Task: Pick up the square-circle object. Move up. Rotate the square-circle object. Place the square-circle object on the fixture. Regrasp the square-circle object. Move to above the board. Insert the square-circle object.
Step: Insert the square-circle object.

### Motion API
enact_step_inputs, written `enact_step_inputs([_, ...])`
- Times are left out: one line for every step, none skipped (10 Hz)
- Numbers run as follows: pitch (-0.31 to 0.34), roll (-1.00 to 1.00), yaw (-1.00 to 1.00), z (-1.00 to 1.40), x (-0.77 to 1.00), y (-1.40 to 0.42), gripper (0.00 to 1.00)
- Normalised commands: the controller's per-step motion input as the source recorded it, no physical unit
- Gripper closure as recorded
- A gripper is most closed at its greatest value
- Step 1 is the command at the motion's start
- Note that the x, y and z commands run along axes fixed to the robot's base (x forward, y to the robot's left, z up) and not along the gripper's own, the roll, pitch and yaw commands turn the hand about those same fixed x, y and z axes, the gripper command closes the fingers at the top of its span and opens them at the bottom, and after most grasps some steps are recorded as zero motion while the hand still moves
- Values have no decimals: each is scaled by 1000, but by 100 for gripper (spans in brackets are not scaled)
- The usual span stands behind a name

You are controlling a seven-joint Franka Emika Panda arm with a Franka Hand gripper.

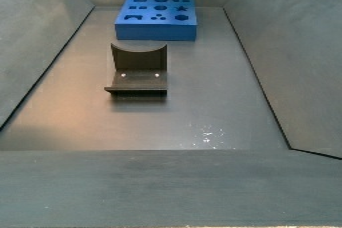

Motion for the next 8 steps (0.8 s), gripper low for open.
enact_step_inputs([3,69,-183,-260,-89,0,100])
enact_step_inputs([3,10,-137,-140,0,0,100])
enact_step_inputs([0,3,-143,-114,-17,0,100])
enact_step_inputs([0,39,-240,-171,-17,0,100])
enact_step_inputs([0,27,-214,-151,-14,0,100])
enact_step_inputs([0,20,-140,-166,0,-20,100])
enact_step_inputs([0,56,-140,-200,-3,-146,100])
enact_step_inputs([-3,84,-37,-106,0,-311,100])
